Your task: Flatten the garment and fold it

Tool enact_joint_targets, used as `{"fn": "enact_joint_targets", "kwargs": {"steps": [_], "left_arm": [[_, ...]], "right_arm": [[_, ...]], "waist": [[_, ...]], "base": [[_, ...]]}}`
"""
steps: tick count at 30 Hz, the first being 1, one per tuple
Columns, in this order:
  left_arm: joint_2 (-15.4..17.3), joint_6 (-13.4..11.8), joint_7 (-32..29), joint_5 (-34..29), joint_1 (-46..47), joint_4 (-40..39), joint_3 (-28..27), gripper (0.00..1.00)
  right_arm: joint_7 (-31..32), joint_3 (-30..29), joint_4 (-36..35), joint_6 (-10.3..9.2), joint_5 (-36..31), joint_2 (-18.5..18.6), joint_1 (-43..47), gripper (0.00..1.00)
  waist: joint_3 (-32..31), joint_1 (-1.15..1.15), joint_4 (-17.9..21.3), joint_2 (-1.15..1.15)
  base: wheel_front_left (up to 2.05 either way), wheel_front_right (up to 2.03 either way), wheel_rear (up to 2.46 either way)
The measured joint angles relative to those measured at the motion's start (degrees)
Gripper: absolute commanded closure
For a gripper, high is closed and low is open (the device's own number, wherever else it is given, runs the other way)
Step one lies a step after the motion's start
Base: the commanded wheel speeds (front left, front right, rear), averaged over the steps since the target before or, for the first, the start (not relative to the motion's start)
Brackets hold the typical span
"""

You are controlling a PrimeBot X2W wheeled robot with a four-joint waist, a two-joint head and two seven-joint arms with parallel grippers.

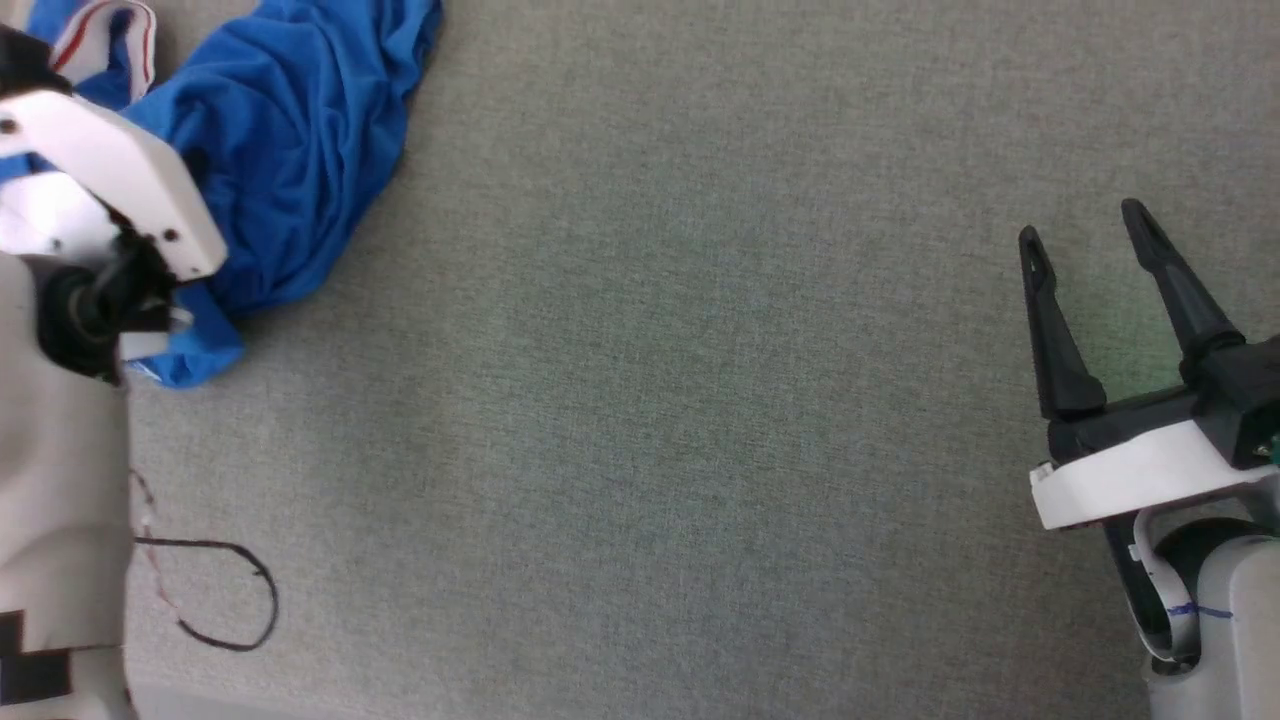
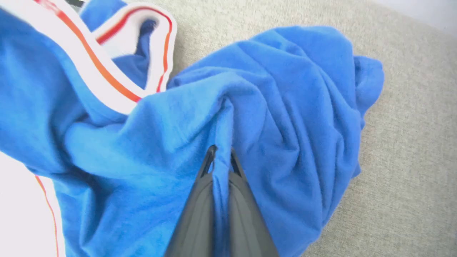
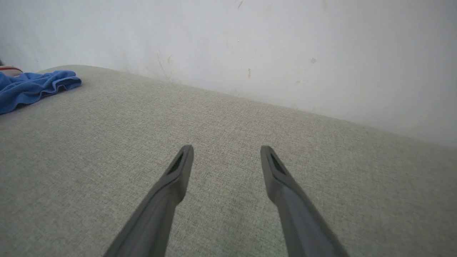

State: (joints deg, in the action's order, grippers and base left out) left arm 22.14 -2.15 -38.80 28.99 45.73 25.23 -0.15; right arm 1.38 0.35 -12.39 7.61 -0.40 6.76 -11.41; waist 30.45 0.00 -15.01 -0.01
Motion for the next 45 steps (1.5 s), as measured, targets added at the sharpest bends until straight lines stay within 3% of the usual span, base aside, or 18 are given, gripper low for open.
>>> {"fn": "enact_joint_targets", "kwargs": {"steps": [9, 23, 34, 45], "left_arm": [[3.58, 2.11, 2.15, -2.1, 1.44, -3.91, 1.19, 1.0], [4.85, 2.6, 2.2, -5.58, 12.12, -13.16, 5.16, 1.0], [-2.75, 2.09, -0.16, -4.55, 17.81, -17.9, 10.37, 1.0], [-12.51, 2.0, -1.12, -2.03, 15.0, -20.43, 17.9, 1.0]], "right_arm": [[-2.82, -0.23, 4.1, 0.0, 0.63, -1.91, 0.25, 0.0], [-5.75, -2.85, 9.54, 0.0, 2.09, -3.68, 6.37, 0.0], [-7.03, -6.16, 11.24, 0.0, 5.2, -3.75, 8.24, 0.0], [-7.42, -10.81, 11.31, 0.0, 6.35, -3.72, 8.72, 0.0]], "waist": [[-5.08, 0.0, 0.42, 0.0], [-15.78, -0.02, 3.02, 0.0], [-21.88, -0.01, 9.57, 0.0], [-24.51, -0.01, 17.01, 0.0]], "base": [[0.0, 0.0, 0.0], [0.0, 0.0, 0.0], [0.0, 0.0, 0.0], [0.0, 0.0, 0.0]]}}
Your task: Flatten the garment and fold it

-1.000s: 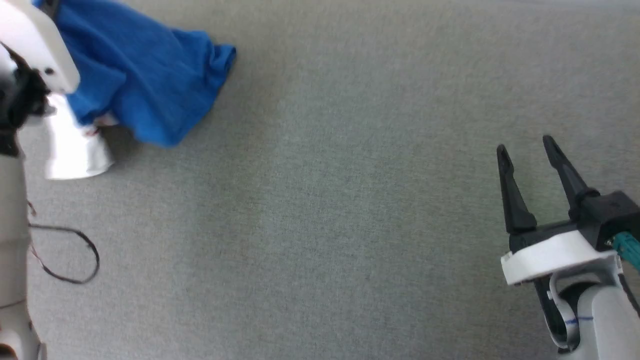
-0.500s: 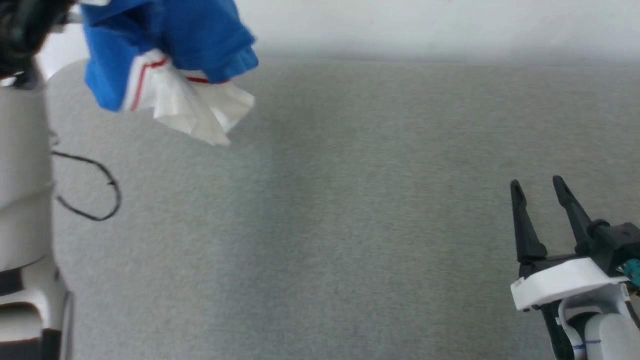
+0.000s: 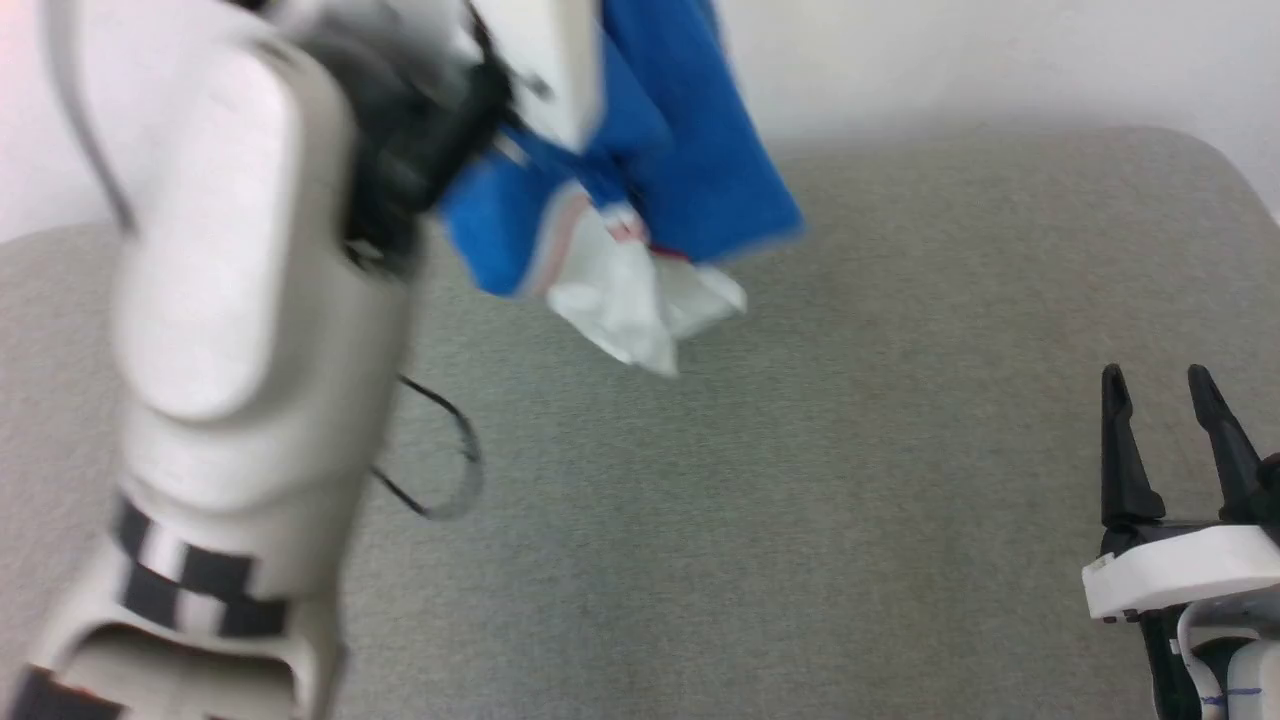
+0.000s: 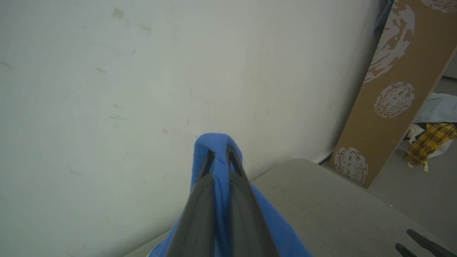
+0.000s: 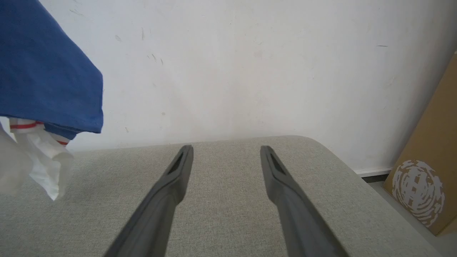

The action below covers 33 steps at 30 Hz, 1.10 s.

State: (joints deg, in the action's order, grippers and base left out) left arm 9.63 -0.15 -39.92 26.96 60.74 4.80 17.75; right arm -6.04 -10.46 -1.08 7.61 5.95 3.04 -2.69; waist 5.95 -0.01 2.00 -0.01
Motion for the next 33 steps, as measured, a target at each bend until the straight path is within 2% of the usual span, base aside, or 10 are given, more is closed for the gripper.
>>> {"fn": "enact_joint_targets", "kwargs": {"steps": [4, 9, 13, 16, 21, 22, 23, 24, 29, 33], "left_arm": [[-3.79, -0.43, 1.96, 1.87, -6.04, -0.34, 3.12, 1.0], [-5.87, -1.58, 7.04, 3.1, -15.19, 1.11, 7.44, 1.0], [-6.39, -4.43, 12.92, 5.16, -23.56, 6.06, 10.94, 1.0], [-6.41, -5.09, 15.89, 7.72, -28.33, 9.82, 15.5, 1.0], [-6.61, -7.26, 19.82, 12.39, -30.98, 14.12, 22.3, 0.99], [-6.65, -7.66, 20.61, 13.16, -30.98, 14.8, 23.23, 0.67], [-6.65, -8.08, 21.48, 13.88, -30.97, 15.23, 23.83, 0.04], [-6.65, -8.17, 22.41, 14.55, -30.92, 15.57, 24.49, 0.0], [-6.66, -8.81, 28.51, 16.72, -28.52, 15.51, 24.72, 0.0], [-5.98, -8.82, 33.06, 16.97, -26.74, 11.96, 21.38, 0.0]], "right_arm": [[-0.04, -0.58, -0.01, 0.0, 0.21, 0.0, -0.01, 0.0], [-0.26, -0.55, 0.47, 0.0, 0.8, 0.01, -0.04, 0.0], [-0.58, -0.08, 1.49, 0.0, 1.53, 0.0, -0.5, 0.0], [-0.63, 0.48, 2.05, 0.0, 1.8, 0.0, -0.76, 0.0], [-0.64, 1.3, 2.87, 0.0, 1.94, 0.0, -1.64, 0.0], [-0.64, 1.41, 2.99, 0.0, 1.94, 0.0, -1.86, 0.0], [-0.64, 1.48, 3.1, 0.0, 1.94, 0.0, -1.94, 0.0], [-0.63, 1.55, 3.23, 0.0, 1.94, 0.0, -1.94, 0.0], [-0.56, 1.6, 3.66, 0.0, 1.93, -0.01, -1.93, 0.0], [-0.45, 1.62, 3.68, 0.0, 1.91, 0.0, -1.86, 0.0]], "waist": [[0.16, 0.0, 2.12, 0.0], [1.12, 0.0, 4.03, 0.0], [2.22, 0.01, 5.01, 0.0], [3.17, 0.01, 5.53, 0.0], [4.58, 0.01, 5.76, 0.01], [4.8, 0.01, 5.69, 0.01], [4.97, 0.01, 5.56, 0.01], [5.08, 0.01, 5.38, 0.0], [4.97, 0.01, 4.13, 0.01], [3.82, 0.01, 3.55, 0.01]], "base": [[0.0, 0.0, 0.0], [0.0, 0.0, 0.0], [0.0, 0.0, 0.0], [0.0, 0.0, 0.0], [0.0, 0.0, 0.0], [0.0, 0.0, 0.0], [0.0, 0.0, 0.0], [0.0, 0.0, 0.0], [0.0, 0.0, 0.0], [0.0, 0.0, 0.0]]}}
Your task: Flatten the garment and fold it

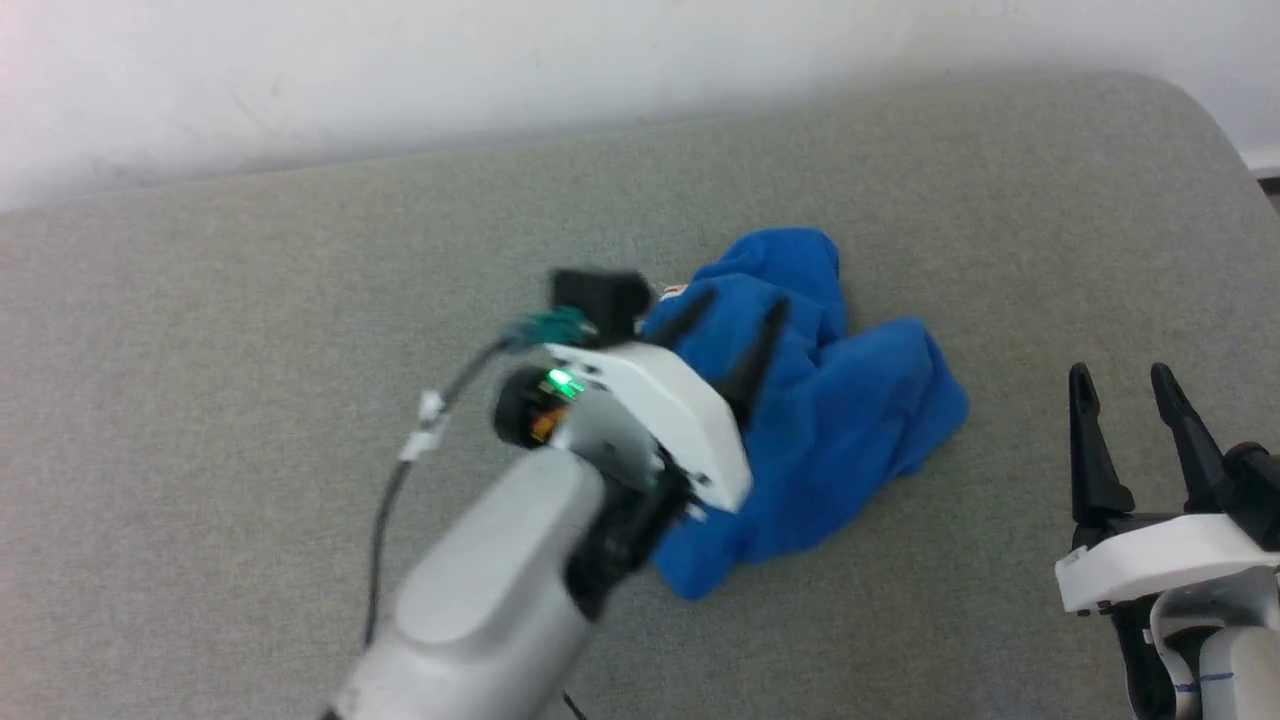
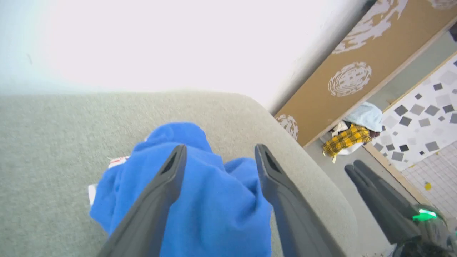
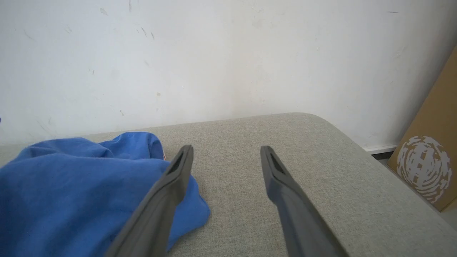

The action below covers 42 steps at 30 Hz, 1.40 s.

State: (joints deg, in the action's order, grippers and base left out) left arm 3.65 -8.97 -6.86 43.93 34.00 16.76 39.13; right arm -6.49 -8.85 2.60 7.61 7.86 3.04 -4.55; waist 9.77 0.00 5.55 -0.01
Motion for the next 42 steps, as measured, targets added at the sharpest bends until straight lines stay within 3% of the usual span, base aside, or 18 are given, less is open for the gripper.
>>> {"fn": "enact_joint_targets", "kwargs": {"steps": [3, 10, 13, 16, 19, 22, 29, 36, 42], "left_arm": [[3.08, -0.52, 3.01, 0.18, -0.32, -5.14, -3.52, 0.0], [14.4, -5.63, 14.54, -3.13, -10.04, -18.38, -12.68, 0.0], [17.61, -8.53, 19.33, -5.77, -16.38, -21.91, -16.26, 0.0], [18.64, -10.87, 21.13, -8.73, -23.04, -25.02, -19.03, 0.0], [18.64, -11.5, 21.53, -13.14, -29.07, -26.95, -20.41, 0.0], [16.49, -11.55, 21.59, -16.67, -33.71, -28.77, -23.2, 0.0], [8.9, -5.7, 21.59, -20.14, -39.19, -28.33, -29.27, 0.0], [4.59, -0.34, 21.59, -24.12, -38.15, -26.55, -31.31, 0.0], [2.75, 2.65, 21.59, -26.53, -36.59, -24.74, -32.04, 0.0]], "right_arm": [[0.43, -0.08, -0.03, 0.0, -0.07, 0.0, 0.25, 0.0], [0.89, -0.47, -0.6, 0.0, -0.08, 0.0, 2.55, 0.0], [1.1, -0.79, -0.99, 0.0, -0.2, 0.0, 3.71, 0.0], [1.41, -1.08, -1.49, 0.0, -0.23, -0.01, 4.47, 0.0], [1.9, -1.27, -1.91, 0.0, -0.24, 0.0, 5.24, 0.0], [1.98, -1.49, -2.19, 0.0, -0.24, 0.0, 5.95, 0.0], [2.61, -1.72, -2.27, 0.0, -0.31, -0.01, 6.84, 0.0], [8.58, -0.01, -4.9, 0.0, -3.02, 0.74, -0.18, 0.0], [17.74, 5.27, -3.52, 0.0, 0.45, 7.26, -8.4, 0.0]], "waist": [[-1.08, 0.0, -0.34, 0.0], [-3.37, 0.0, -0.94, 0.0], [-3.86, 0.0, -1.34, 0.0], [-4.13, 0.0, -1.74, 0.0], [-4.18, 0.0, -2.19, 0.0], [-4.08, 0.0, -2.77, 0.0], [-3.47, 0.0, -4.03, 0.0], [-1.48, 0.0, -4.96, 0.0], [1.2, 0.01, -5.49, 0.0]], "base": [[0.0, 0.0, 0.0], [0.0, 0.0, 0.0], [0.0, 0.0, 0.0], [0.0, 0.0, 0.0], [0.0, 0.0, 0.0], [0.0, 0.0, 0.0], [0.0, 0.0, 0.0], [0.0, 0.0, 0.0], [0.0, 0.0, 0.0]]}}
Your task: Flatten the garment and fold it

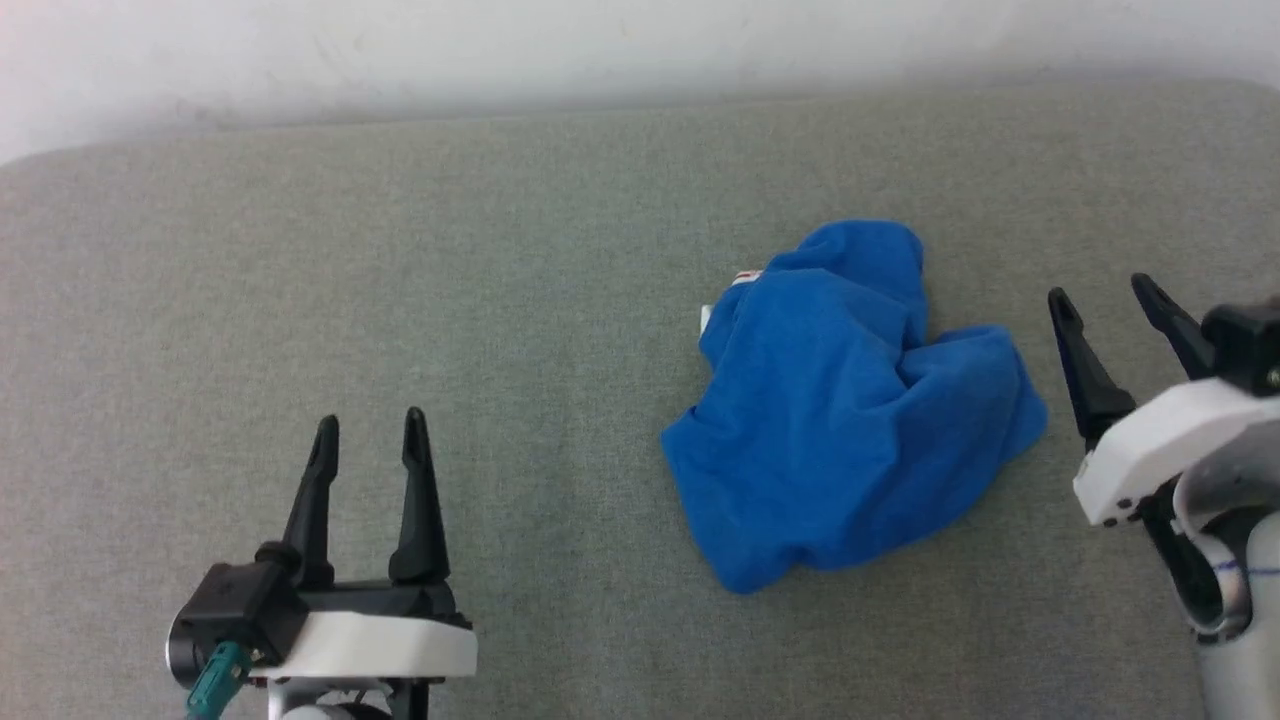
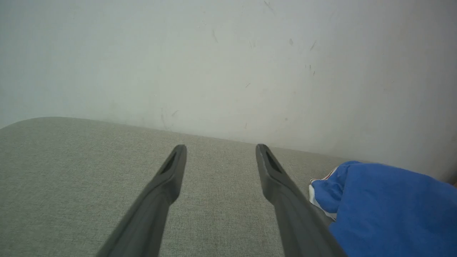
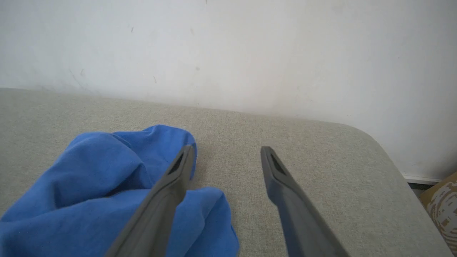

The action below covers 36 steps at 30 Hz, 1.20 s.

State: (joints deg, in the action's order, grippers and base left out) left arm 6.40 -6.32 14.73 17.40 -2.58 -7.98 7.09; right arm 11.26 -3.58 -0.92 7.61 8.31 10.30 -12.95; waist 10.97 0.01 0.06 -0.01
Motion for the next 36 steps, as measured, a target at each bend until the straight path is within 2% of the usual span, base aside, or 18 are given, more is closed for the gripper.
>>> {"fn": "enact_joint_targets", "kwargs": {"steps": [4, 10, 17, 18, 19, 20, 21, 29, 33, 36], "left_arm": [[-1.04, 1.56, 0.0, -1.09, 1.74, 1.1, -0.09, 0.0], [-2.19, 3.26, 0.0, -1.97, 3.31, 2.22, -0.21, 0.0], [-2.77, 4.34, 0.0, -2.89, 4.37, 3.41, -0.44, 0.0], [-2.8, 4.46, 0.0, -2.89, 4.41, 3.53, -0.47, 0.0], [-2.86, 4.71, 0.0, -2.91, 4.48, 3.6, -0.57, 0.0], [-2.93, 4.71, 0.0, -3.0, 4.58, 3.67, -0.73, 0.0], [-2.98, 4.71, 0.0, -3.15, 4.78, 3.78, -0.88, 0.0], [-3.18, 4.68, 0.0, -3.35, 4.94, 4.34, -3.16, 0.0], [-3.21, 4.67, 0.0, -3.35, 3.96, 4.55, -3.88, 0.0], [-3.23, 4.58, 0.0, -3.39, 3.01, 4.58, -4.2, 0.0]], "right_arm": [[6.11, 2.26, 3.59, 0.0, 4.94, 4.78, -2.93, 0.0], [12.18, 3.41, 9.74, -0.01, 9.11, 8.61, -4.17, 0.0], [17.04, 7.06, 15.12, -0.05, 13.38, 9.16, -4.18, 0.0], [17.44, 7.19, 15.49, -0.05, 13.37, 9.44, -4.28, 0.09], [17.86, 7.21, 15.82, -0.05, 13.37, 9.51, -4.48, 0.52], [18.03, 7.06, 16.13, -0.05, 13.37, 9.47, -4.64, 0.72], [17.93, 6.8, 16.35, -0.05, 13.34, 9.37, -4.75, 1.0], [11.51, 6.25, 16.0, -0.05, 11.09, 8.38, -6.61, 1.0], [9.21, 2.89, 11.6, -0.05, 10.69, 8.75, -9.79, 1.0], [9.22, -1.69, 6.94, -0.05, 10.06, 8.86, -9.46, 1.0]], "waist": [[2.1, 0.0, -0.65, 0.0], [4.98, 0.01, -2.18, 0.0], [6.89, 0.0, -4.36, 0.0], [7.02, 0.0, -4.59, 0.0], [7.11, -0.01, -4.77, 0.0], [7.15, -0.01, -4.9, 0.0], [7.09, -0.01, -4.93, 0.0], [4.66, 0.0, -3.51, 0.0], [2.67, -0.01, -1.98, 0.0], [1.34, -0.01, -0.63, 0.0]], "base": [[0.0, 0.0, 0.0], [0.0, 0.0, 0.0], [0.0, 0.0, 0.0], [0.0, 0.0, 0.0], [0.0, 0.0, 0.0], [0.0, 0.0, 0.0], [0.0, 0.0, 0.0], [0.0, 0.0, 0.0], [0.0, 0.0, 0.0], [0.0, 0.0, 0.0]]}}
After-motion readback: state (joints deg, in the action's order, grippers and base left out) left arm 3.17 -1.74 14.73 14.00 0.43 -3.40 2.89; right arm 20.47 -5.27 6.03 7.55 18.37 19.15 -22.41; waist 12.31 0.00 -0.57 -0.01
